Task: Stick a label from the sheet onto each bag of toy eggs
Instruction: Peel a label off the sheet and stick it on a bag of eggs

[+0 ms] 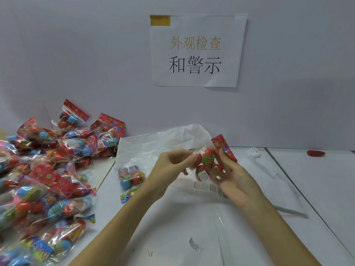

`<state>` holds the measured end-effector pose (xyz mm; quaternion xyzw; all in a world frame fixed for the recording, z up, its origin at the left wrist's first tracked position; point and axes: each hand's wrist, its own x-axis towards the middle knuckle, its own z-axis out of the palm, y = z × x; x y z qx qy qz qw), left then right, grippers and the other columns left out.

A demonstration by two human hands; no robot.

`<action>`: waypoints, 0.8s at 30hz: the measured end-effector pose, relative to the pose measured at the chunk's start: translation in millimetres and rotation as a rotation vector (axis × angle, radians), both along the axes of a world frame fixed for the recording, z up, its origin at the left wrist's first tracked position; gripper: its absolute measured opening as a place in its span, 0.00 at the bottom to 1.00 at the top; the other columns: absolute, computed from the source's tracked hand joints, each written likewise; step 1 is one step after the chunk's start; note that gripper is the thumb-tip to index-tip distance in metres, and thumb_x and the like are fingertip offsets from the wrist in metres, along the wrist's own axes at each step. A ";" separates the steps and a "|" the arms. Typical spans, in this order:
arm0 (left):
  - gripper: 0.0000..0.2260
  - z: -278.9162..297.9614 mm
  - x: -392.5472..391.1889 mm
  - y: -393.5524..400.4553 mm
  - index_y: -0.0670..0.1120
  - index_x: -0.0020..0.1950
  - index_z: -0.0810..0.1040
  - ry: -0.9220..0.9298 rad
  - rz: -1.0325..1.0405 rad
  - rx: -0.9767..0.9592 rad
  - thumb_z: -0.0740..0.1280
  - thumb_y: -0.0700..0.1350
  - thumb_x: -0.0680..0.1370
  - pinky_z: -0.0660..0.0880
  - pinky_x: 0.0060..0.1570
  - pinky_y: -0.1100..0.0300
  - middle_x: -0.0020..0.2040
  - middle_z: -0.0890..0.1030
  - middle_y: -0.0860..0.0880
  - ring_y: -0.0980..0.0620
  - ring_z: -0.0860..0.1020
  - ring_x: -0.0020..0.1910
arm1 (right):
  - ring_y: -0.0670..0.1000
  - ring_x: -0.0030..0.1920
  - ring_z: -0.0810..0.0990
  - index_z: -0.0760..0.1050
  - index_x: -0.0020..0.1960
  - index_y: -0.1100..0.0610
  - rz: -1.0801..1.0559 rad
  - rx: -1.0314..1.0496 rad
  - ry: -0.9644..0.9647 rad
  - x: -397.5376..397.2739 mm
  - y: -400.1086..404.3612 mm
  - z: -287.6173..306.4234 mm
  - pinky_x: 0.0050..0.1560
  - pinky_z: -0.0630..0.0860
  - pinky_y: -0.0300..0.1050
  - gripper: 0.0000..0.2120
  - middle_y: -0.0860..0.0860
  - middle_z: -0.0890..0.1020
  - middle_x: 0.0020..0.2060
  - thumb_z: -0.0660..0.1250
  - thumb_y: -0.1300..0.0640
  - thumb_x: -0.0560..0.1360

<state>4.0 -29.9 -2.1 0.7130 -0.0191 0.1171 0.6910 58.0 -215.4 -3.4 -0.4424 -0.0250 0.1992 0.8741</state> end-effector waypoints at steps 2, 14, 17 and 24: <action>0.06 -1.1 0.3 -2.9 0.49 0.53 0.89 -0.010 0.042 -0.054 0.75 0.49 0.79 0.78 0.44 0.58 0.48 0.88 0.45 0.52 0.83 0.45 | 0.57 0.61 0.85 0.82 0.64 0.60 -0.047 0.014 -0.017 -0.5 1.9 -3.3 0.62 0.80 0.53 0.18 0.57 0.86 0.59 0.72 0.54 0.76; 0.07 -12.8 0.9 -19.3 0.48 0.54 0.87 -0.293 0.023 0.317 0.70 0.49 0.83 0.81 0.47 0.53 0.49 0.86 0.51 0.47 0.84 0.49 | 0.57 0.57 0.87 0.83 0.60 0.49 -0.022 -0.268 -0.438 -7.3 9.7 -9.3 0.55 0.84 0.48 0.11 0.54 0.88 0.55 0.71 0.49 0.80; 0.05 -13.6 0.9 -15.0 0.47 0.54 0.84 -0.345 0.215 0.314 0.72 0.46 0.81 0.79 0.45 0.56 0.48 0.84 0.53 0.49 0.82 0.47 | 0.54 0.52 0.88 0.81 0.61 0.53 -0.113 -0.267 -0.441 -8.5 10.9 -9.6 0.48 0.84 0.41 0.13 0.53 0.89 0.52 0.72 0.52 0.78; 0.19 -1.6 2.0 -9.9 0.47 0.57 0.85 0.052 0.197 -0.124 0.73 0.59 0.73 0.78 0.45 0.59 0.51 0.87 0.45 0.50 0.83 0.48 | 0.56 0.51 0.89 0.81 0.63 0.52 -0.045 -0.374 -0.434 -8.9 11.8 -9.0 0.46 0.84 0.43 0.18 0.53 0.88 0.52 0.73 0.48 0.76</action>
